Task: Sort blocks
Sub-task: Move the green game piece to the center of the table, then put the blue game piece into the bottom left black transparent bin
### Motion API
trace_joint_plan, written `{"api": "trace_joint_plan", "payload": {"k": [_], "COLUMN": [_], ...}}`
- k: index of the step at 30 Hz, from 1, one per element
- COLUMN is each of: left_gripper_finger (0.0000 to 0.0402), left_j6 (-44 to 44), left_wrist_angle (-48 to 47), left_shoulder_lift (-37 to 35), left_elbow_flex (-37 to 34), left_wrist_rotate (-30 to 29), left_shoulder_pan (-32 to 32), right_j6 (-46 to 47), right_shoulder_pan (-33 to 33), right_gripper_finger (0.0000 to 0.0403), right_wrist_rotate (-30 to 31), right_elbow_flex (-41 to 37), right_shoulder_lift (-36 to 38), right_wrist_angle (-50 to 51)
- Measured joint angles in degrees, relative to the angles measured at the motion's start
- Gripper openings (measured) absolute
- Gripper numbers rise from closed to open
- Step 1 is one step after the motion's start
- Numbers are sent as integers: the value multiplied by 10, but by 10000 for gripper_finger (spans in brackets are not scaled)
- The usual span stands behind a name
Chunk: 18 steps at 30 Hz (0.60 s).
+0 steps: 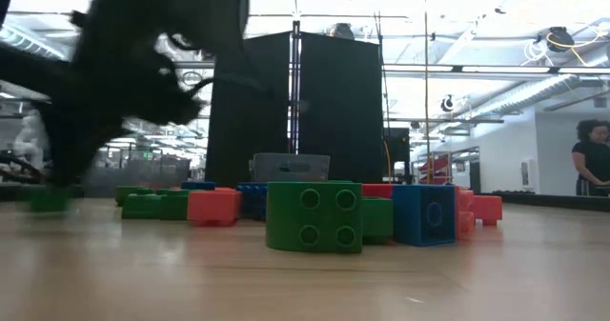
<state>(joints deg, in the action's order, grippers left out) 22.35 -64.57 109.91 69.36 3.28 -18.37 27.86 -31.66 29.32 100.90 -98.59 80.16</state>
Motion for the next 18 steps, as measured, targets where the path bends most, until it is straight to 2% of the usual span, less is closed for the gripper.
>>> {"api": "trace_joint_plan", "payload": {"k": [4, 6, 14, 18], "left_gripper_finger": [0, 0, 0, 0], "left_j6": [-44, -70, -139, -142], "left_wrist_angle": [41, 71, 29, 19], "left_shoulder_lift": [3, 5, -12, -54], "left_elbow_flex": [33, 50, 132, 156], "left_wrist_rotate": [-126, -156, -163, -159], "left_shoulder_pan": [28, 41, 63, 54], "right_j6": [2, 10, 40, 35], "right_shoulder_pan": [0, 0, 0, 0], "right_gripper_finger": [210, 210, 210, 210], "right_wrist_rotate": [-9, -9, -23, 21], "right_elbow_flex": [0, 0, 0, -7], "right_shoulder_lift": [0, 0, 0, 0], "right_wrist_angle": [-1, -1, -3, -27]}}
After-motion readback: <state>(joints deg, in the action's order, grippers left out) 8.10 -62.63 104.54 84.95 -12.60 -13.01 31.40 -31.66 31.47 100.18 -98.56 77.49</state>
